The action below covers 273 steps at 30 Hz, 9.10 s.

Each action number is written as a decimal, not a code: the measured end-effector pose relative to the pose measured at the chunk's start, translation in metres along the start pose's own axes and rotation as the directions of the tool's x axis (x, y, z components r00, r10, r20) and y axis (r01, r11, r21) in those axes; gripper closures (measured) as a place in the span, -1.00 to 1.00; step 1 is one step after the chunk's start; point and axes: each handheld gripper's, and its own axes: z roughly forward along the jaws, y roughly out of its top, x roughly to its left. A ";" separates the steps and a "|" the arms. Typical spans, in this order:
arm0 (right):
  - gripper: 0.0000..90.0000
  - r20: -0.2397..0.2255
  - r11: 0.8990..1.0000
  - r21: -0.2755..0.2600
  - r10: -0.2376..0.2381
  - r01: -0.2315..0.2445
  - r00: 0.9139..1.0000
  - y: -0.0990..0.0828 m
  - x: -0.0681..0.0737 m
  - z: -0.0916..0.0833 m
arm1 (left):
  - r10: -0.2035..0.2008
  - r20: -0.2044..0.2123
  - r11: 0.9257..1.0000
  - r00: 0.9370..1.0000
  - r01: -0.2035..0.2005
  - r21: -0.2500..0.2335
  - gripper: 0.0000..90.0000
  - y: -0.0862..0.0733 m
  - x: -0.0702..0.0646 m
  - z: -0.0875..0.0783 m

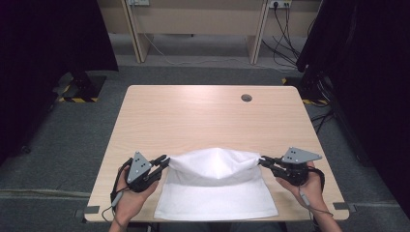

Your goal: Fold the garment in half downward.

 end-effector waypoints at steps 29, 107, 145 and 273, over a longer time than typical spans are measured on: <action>0.83 -0.005 1.000 -0.013 -0.014 0.014 1.000 -0.001 0.009 -0.015 | 0.032 0.021 0.999 0.999 -0.032 -0.008 0.76 0.003 -0.010 -0.016; 0.84 -0.092 0.996 -0.037 -0.088 0.085 0.992 -0.010 0.033 -0.047 | 0.068 0.051 0.997 0.996 -0.070 0.036 0.76 -0.006 -0.021 -0.041; 0.82 -0.222 0.963 0.230 -0.088 0.140 0.971 -0.054 0.041 -0.023 | 0.037 0.220 0.940 0.975 -0.109 0.323 0.73 -0.049 -0.036 -0.008; 0.85 0.023 0.986 -0.064 -0.156 0.157 0.988 0.033 -0.008 -0.019 | 0.065 -0.047 0.996 0.997 -0.063 0.056 0.79 0.027 0.015 0.009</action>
